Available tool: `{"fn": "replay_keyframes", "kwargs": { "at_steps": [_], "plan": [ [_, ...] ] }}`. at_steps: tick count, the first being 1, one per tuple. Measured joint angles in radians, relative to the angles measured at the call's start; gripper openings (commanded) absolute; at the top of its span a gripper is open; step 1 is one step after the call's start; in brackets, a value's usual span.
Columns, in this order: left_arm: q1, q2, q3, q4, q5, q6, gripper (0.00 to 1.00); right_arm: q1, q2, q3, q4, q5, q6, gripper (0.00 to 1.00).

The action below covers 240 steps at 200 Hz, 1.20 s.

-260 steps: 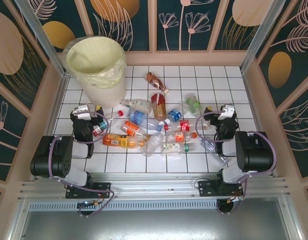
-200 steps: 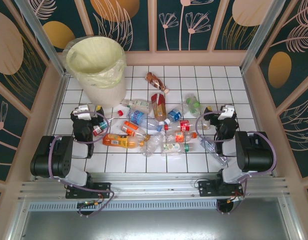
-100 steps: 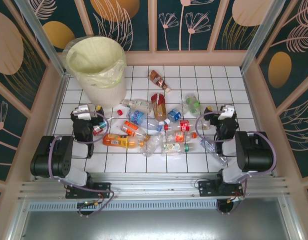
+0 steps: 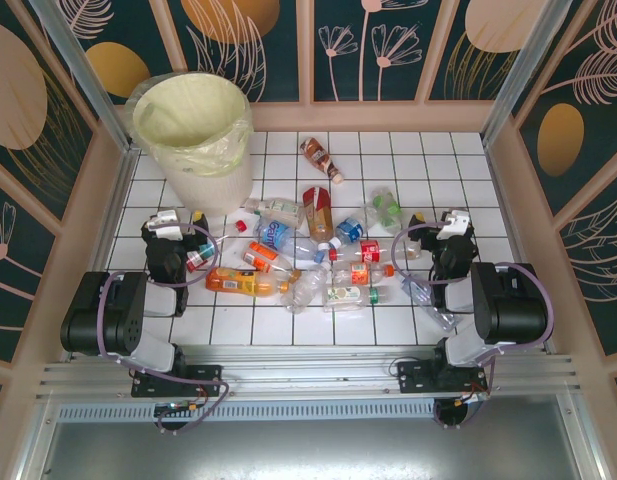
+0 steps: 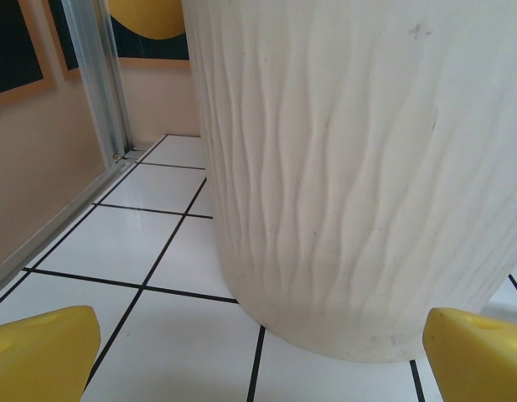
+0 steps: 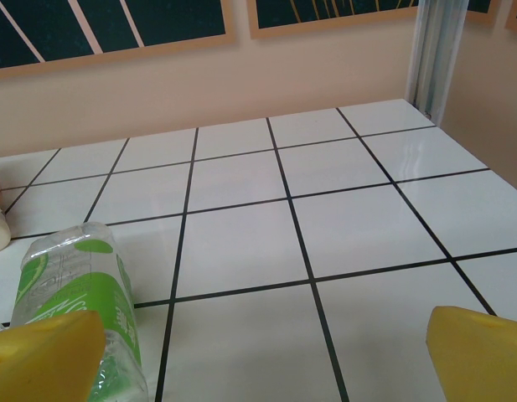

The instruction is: Put the plastic bottles in the bin

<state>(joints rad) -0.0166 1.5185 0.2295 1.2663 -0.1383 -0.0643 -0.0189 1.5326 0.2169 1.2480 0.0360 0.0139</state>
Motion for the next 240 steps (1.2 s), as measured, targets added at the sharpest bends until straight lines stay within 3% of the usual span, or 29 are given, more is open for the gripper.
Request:
{"fn": "replay_keyframes", "kwargs": {
  "at_steps": [61, 104, 152, 197, 240],
  "plan": [
    [0.0, -0.053, 0.031, -0.11, 0.011, 0.0, 0.99, 0.001, -0.005, 0.006, -0.023, 0.009, 0.0, 0.99],
    [0.0, -0.24, 0.057, -0.283, -0.004, -0.031, 0.99, 0.016, -0.156, 0.088, -0.254, 0.064, 0.012, 0.99],
    [-0.006, -0.455, 0.142, -0.518, 0.014, -0.192, 0.99, 0.073, -0.338, 0.193, -0.545, 0.077, 0.093, 0.99],
    [-0.114, -0.505, 0.268, -0.736, 0.122, -0.336, 0.99, 0.14, -0.407, 0.302, -0.857, 0.09, 0.201, 0.99],
    [-0.175, -0.473, 0.473, -0.89, 0.357, -0.441, 0.99, 0.158, -0.418, 0.393, -1.046, 0.016, 0.229, 0.99]
  ]
}}
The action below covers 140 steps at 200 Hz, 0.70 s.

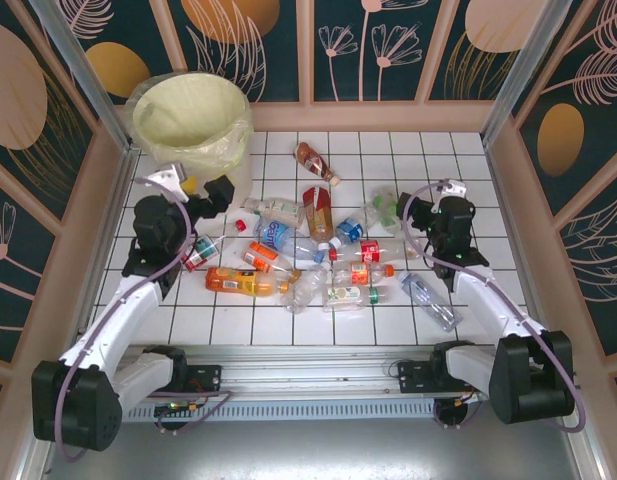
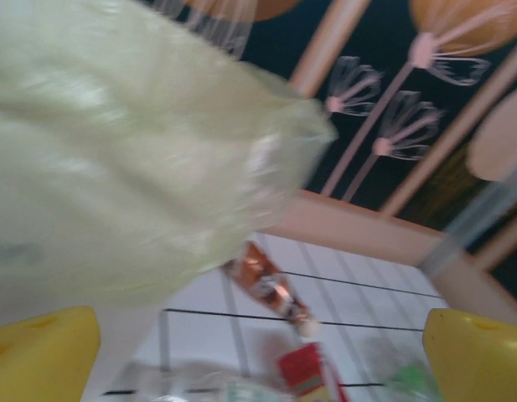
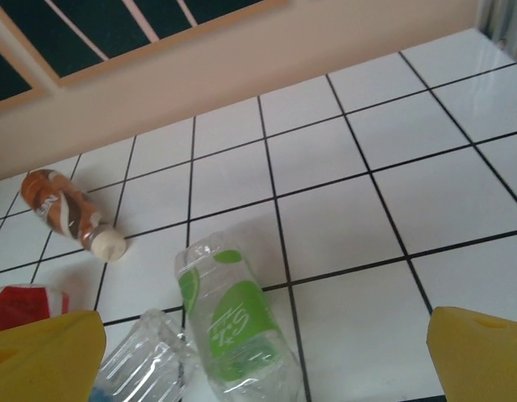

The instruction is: Put the plastic bottles in the bin

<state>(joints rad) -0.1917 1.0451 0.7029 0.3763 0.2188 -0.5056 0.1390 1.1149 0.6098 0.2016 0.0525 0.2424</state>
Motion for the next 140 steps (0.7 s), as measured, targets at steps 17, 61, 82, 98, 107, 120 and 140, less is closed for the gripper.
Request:
{"fn": "replay_keyframes", "kwargs": {
  "at_steps": [17, 61, 82, 98, 107, 120, 140],
  "plan": [
    [-0.007, 0.035, 0.105, -0.066, 0.108, -0.008, 0.99, 0.003, 0.011, 0.047, -0.06, -0.048, -0.004, 0.99],
    [-0.011, 0.165, 0.357, -0.229, 0.408, 0.047, 0.99, 0.016, 0.142, 0.245, -0.251, -0.137, -0.062, 0.93],
    [-0.013, 0.185, 0.395, -0.279, 0.502, 0.089, 0.99, 0.028, 0.212, 0.323, -0.343, -0.145, -0.092, 0.89],
    [-0.013, 0.187, 0.398, -0.294, 0.543, 0.109, 0.99, 0.035, 0.247, 0.352, -0.405, -0.143, -0.11, 0.86],
    [-0.013, 0.187, 0.396, -0.295, 0.559, 0.112, 0.99, 0.037, 0.266, 0.367, -0.443, -0.142, -0.121, 0.86],
    [-0.013, 0.182, 0.385, -0.29, 0.567, 0.112, 0.99, 0.038, 0.302, 0.399, -0.503, -0.139, -0.139, 0.85],
    [-0.013, 0.161, 0.341, -0.284, 0.563, 0.113, 0.99, 0.038, 0.362, 0.453, -0.579, -0.126, -0.165, 0.84]
  ]
}}
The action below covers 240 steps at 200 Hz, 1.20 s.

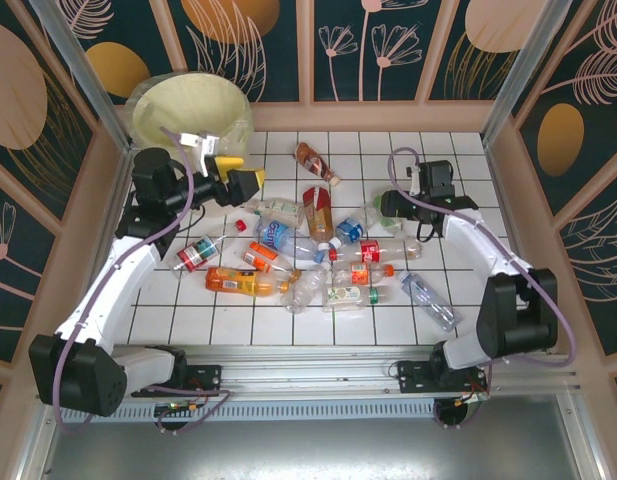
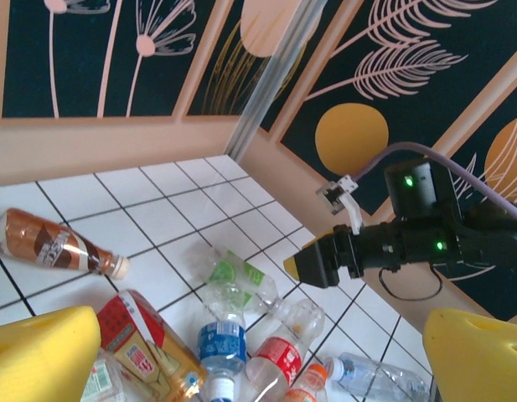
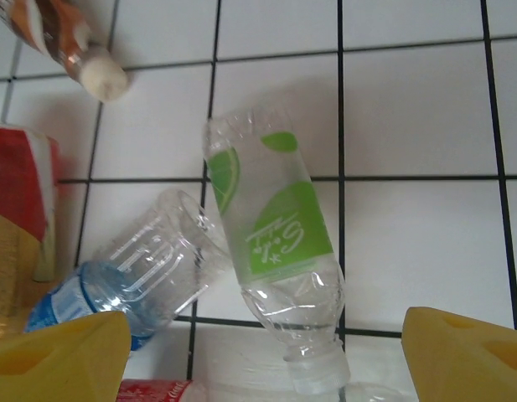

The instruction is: Put the plastic bottles in the bin

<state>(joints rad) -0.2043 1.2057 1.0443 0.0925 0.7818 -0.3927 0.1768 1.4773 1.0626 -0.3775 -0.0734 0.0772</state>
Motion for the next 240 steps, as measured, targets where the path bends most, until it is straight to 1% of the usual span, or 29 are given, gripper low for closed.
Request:
{"fn": "replay_keyframes", "kwargs": {
  "at_steps": [23, 64, 82, 125, 154, 164, 240],
  "plan": [
    [0.0, -0.014, -0.029, 0.001, -0.011, 0.003, 0.99, 0.0, 0.05, 0.029, -0.056, 0.014, -0.029, 0.84],
    [0.0, -0.031, -0.031, 0.0, -0.029, 0.011, 0.99, 0.0, 0.14, 0.056, -0.115, 0.03, -0.064, 0.75],
    [0.0, -0.042, -0.031, 0.0, -0.033, 0.017, 0.99, 0.0, 0.154, 0.056, -0.135, 0.029, -0.073, 0.73],
    [0.0, -0.044, -0.031, 0.0, -0.035, 0.023, 0.99, 0.0, 0.156, 0.056, -0.151, 0.031, -0.077, 0.68],
    [0.0, -0.044, -0.031, 0.0, -0.042, 0.023, 0.99, 0.0, 0.172, 0.056, -0.151, 0.039, -0.077, 0.67],
    [0.0, -0.044, -0.031, 0.0, -0.046, 0.023, 0.99, 0.0, 0.183, 0.056, -0.152, 0.043, -0.077, 0.64],
    [0.0, -0.044, -0.031, -0.007, -0.058, 0.027, 0.98, 0.024, 0.257, 0.056, -0.147, 0.055, -0.078, 0.6]
  ]
}}
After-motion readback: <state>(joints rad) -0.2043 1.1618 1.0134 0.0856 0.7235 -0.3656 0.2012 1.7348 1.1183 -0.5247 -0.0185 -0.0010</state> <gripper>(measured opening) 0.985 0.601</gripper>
